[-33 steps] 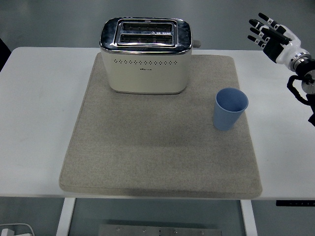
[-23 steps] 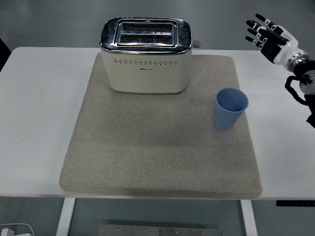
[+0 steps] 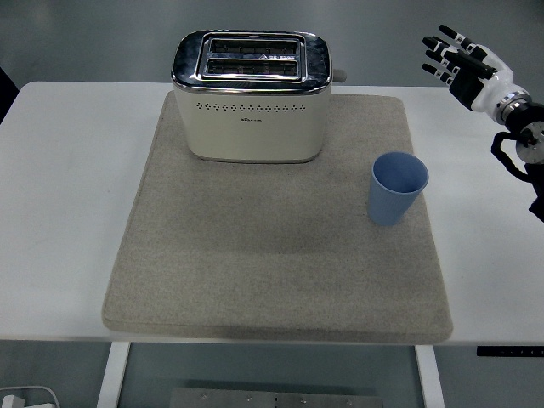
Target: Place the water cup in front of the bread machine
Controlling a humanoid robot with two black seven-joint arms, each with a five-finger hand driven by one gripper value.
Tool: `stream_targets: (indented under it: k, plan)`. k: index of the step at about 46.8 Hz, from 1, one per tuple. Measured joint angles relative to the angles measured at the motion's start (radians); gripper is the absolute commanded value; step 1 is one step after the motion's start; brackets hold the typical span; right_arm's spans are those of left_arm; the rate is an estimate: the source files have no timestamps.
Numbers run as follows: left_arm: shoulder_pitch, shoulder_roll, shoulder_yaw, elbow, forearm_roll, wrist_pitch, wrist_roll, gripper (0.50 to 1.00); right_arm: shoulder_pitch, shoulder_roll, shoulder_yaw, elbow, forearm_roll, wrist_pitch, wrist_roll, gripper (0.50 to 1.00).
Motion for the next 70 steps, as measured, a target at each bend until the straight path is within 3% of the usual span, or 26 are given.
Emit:
stream_targets:
  k: [23, 40, 56, 70]
  plan:
    - [0.0, 0.0, 0.0, 0.0, 0.0, 0.0, 0.0, 1.0, 0.011, 0.02, 0.002, 0.002, -0.008, -0.145, 0.056, 0.936]
    - [0.0, 0.0, 0.0, 0.002, 0.0, 0.0, 0.0, 1.0, 0.006, 0.032, -0.001, 0.016, -0.008, -0.155, 0.089, 0.936]
    - [0.0, 0.0, 0.001, 0.001, 0.0, 0.0, 0.0, 1.0, -0.015, 0.02, -0.008, 0.019, -0.009, -0.088, 0.091, 0.934]
    - [0.0, 0.0, 0.001, 0.002, 0.0, 0.0, 0.0, 1.0, -0.054, -0.052, -0.091, 0.023, -0.01, 0.054, 0.089, 0.934]
